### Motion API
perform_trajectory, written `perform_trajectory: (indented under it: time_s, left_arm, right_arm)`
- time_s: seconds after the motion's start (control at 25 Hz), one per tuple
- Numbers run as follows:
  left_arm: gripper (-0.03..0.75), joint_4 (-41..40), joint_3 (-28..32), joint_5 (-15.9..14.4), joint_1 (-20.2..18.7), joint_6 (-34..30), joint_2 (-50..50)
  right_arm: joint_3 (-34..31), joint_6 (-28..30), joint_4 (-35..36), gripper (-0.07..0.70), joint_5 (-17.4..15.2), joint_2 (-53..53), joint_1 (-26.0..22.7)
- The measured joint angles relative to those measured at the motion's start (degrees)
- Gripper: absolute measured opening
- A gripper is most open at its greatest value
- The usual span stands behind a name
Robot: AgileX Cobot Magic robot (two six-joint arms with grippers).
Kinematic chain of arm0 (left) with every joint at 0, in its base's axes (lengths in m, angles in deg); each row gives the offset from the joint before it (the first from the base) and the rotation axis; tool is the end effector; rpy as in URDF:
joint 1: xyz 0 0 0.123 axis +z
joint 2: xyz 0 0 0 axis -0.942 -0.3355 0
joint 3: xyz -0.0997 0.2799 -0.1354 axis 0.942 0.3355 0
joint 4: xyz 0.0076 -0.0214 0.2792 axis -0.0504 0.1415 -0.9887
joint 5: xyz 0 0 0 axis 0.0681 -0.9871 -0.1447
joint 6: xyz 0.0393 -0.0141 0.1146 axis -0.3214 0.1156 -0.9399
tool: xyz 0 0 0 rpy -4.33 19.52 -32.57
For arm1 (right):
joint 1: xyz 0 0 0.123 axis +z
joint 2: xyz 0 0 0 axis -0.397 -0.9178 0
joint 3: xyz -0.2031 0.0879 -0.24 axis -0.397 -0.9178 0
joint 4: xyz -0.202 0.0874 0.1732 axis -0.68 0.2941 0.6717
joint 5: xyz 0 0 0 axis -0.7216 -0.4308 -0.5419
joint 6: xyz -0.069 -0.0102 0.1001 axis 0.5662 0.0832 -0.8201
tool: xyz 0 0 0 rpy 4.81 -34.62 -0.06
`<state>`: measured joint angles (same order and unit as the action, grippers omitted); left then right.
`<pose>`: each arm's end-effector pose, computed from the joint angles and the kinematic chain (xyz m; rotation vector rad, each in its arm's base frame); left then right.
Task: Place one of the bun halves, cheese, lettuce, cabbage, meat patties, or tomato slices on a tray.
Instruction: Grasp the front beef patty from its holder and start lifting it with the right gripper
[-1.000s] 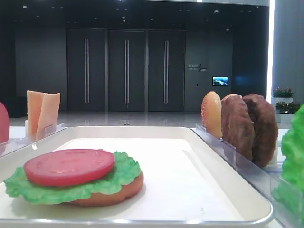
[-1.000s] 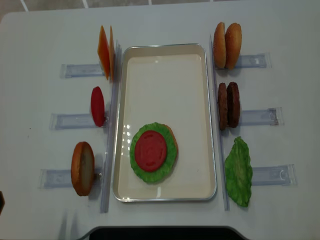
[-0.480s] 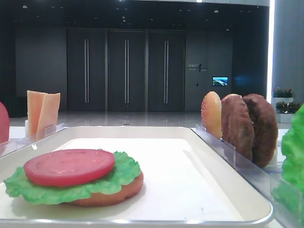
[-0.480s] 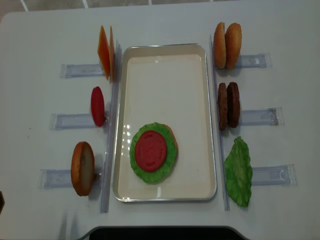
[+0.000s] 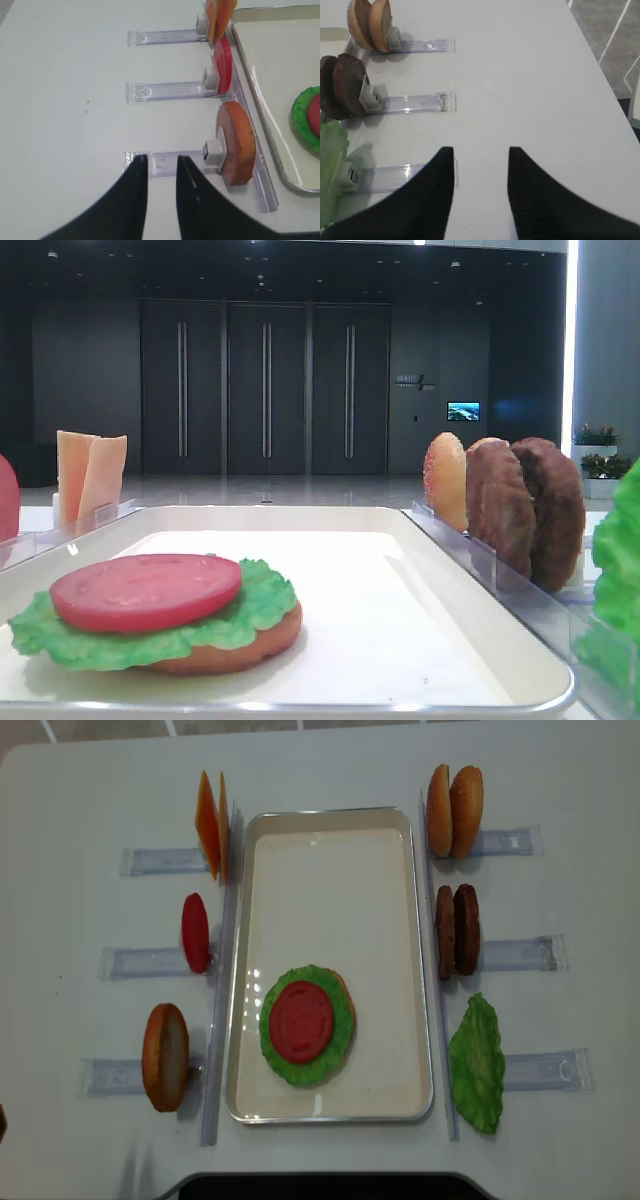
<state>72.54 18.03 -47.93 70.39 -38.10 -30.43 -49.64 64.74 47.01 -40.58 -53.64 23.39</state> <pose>0.0038 0.0037 0.2622 0.0160 2.1105 0.0519 -0.0001 0.0001 0.2716 -0.0073 2.1007 -0.0043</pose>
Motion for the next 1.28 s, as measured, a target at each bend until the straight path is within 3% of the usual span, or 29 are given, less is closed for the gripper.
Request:
perform_trajectory:
  time_s: [0.24,0.68,1.0,1.28]
  left_arm:
    - [0.083,0.0,0.0,0.0,0.0,0.0,0.0]
    - [0.0,0.0,0.0,0.05,0.0,0.0,0.0]
    - [-0.001,0.0,0.0,0.05,0.0,0.0,0.0]
    - [-0.001,0.0,0.0,0.05,0.0,0.0,0.0]
  right_arm:
    - [3.29,0.05,0.0,0.254,-0.49,-4.69,0.0]
    - [23.24,0.1,1.22,0.252,-0.44,-42.96,0.0]
    - [34.4,0.15,2.68,0.252,-4.53,-68.26,0.0]
    - [36.91,1.0,6.08,0.252,-4.75,-73.5,0.0]
